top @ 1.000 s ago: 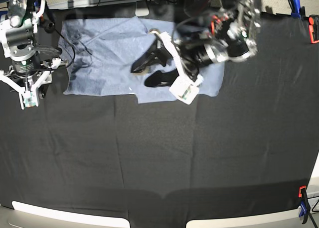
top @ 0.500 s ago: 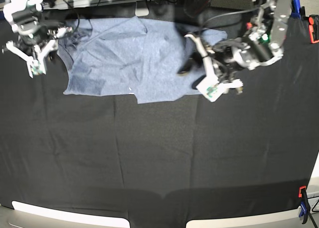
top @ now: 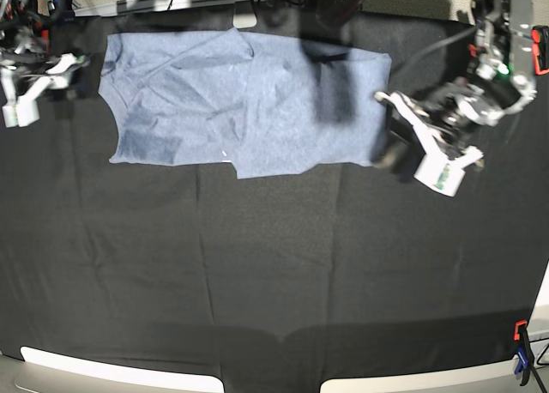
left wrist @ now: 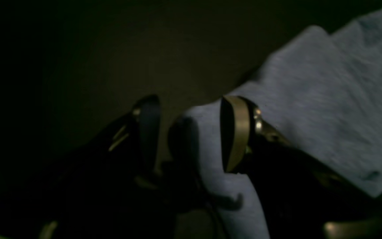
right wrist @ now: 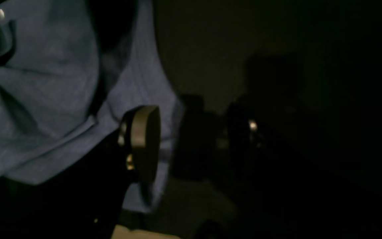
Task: Layout the t-shirt on the table in an organized manner, then fold the t-shirt properly
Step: 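Release the left gripper and grasp the other shirt end with the right gripper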
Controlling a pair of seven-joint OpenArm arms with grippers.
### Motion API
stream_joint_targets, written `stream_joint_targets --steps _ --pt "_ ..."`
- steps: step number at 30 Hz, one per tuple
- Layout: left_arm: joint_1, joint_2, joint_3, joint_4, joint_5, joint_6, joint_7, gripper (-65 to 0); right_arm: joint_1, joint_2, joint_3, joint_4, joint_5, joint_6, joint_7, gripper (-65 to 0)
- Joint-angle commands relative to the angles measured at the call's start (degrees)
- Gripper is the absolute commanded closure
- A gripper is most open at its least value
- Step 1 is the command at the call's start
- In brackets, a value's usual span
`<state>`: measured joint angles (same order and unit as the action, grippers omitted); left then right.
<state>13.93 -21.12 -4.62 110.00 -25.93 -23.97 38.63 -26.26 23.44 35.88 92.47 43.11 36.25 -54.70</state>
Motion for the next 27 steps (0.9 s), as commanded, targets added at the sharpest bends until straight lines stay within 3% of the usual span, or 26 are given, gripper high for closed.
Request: stream_joint_targets --steps 1,6,16,22,27 --pt "-0.3 -0.5 -1.1 -0.6 -1.4 0.2 -1.2 -26.9 1.2 1.0 -0.2 -1.2 1.7 1.2 0.3 -31.6" --pt "-0.3 -0.5 -4.0 -8.8 -3.1 -2.8 -1.4 -26.9 5.4 1.0 -4.1 -8.0 2.6 1.5 -0.3 -31.6" --pt "-0.8 -0.5 -4.0 -13.3 -3.1 -3.3 -3.2 -26.9 5.6 0.4 -11.0 -8.3 7.0 1.5 -2.0 -31.5" --pt "-0.9 -0.5 -4.0 -13.3 -3.0 -3.3 -3.2 -26.9 5.6 -2.7 -11.1 -8.3 7.0 1.5 -2.2 -31.4" --pt "-0.9 -0.5 -4.0 -13.3 -3.0 -3.3 -3.2 -26.9 5.8 -4.1 -11.3 -8.3 7.1 2.1 -2.1 -24.1"
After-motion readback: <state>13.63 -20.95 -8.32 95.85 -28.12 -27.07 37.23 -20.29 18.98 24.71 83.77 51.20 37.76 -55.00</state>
